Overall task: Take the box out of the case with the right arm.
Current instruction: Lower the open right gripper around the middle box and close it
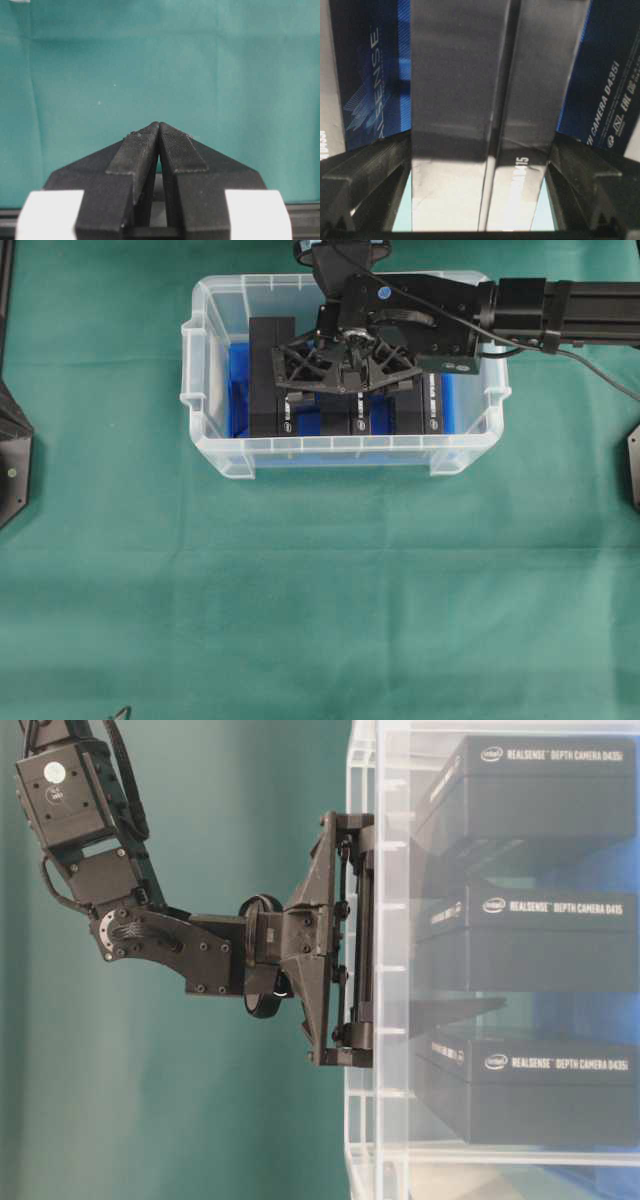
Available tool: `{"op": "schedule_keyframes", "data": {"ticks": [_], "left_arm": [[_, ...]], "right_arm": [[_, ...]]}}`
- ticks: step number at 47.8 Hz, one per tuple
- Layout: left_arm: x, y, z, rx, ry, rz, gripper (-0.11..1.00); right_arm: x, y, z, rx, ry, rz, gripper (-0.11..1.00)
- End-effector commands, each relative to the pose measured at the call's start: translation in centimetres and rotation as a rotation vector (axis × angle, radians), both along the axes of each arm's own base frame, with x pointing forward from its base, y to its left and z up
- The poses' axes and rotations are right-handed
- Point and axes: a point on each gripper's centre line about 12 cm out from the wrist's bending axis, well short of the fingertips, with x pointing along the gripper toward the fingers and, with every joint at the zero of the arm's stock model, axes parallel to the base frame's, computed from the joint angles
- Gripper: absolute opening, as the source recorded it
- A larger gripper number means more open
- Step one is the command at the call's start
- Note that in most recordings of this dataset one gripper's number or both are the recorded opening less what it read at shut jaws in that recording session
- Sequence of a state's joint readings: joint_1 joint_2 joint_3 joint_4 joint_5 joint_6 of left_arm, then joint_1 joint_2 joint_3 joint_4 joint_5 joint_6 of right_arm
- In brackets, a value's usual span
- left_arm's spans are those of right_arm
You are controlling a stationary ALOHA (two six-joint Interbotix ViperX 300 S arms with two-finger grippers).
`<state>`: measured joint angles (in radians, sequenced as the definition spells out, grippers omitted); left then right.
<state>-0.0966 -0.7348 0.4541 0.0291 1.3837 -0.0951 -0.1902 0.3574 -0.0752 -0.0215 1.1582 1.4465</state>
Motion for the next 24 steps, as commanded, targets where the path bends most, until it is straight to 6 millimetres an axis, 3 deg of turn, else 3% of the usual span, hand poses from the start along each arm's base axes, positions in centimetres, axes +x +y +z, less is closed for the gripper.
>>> {"op": "schedule_keyframes", "data": {"ticks": [1, 7, 14, 24], "left_arm": [[0.09, -0.05, 0.97, -0.002, -0.032, -0.003, 0.0], [0.13, -0.05, 0.94, -0.002, -0.031, -0.003, 0.0], [0.12, -0.05, 0.93, -0.001, -0.029, -0.003, 0.0], [0.08, -0.05, 0.96, -0.002, -0.031, -0.003, 0.0]], "right_arm": [[0.07, 0.08, 1.28, -0.004, -0.032, -0.002, 0.92], [0.09, 0.16, 1.28, 0.003, -0.033, -0.004, 0.86], [0.11, 0.14, 0.99, 0.003, -0.026, -0.005, 0.65], [0.09, 0.16, 1.03, 0.005, -0.023, -0.004, 0.65]]}}
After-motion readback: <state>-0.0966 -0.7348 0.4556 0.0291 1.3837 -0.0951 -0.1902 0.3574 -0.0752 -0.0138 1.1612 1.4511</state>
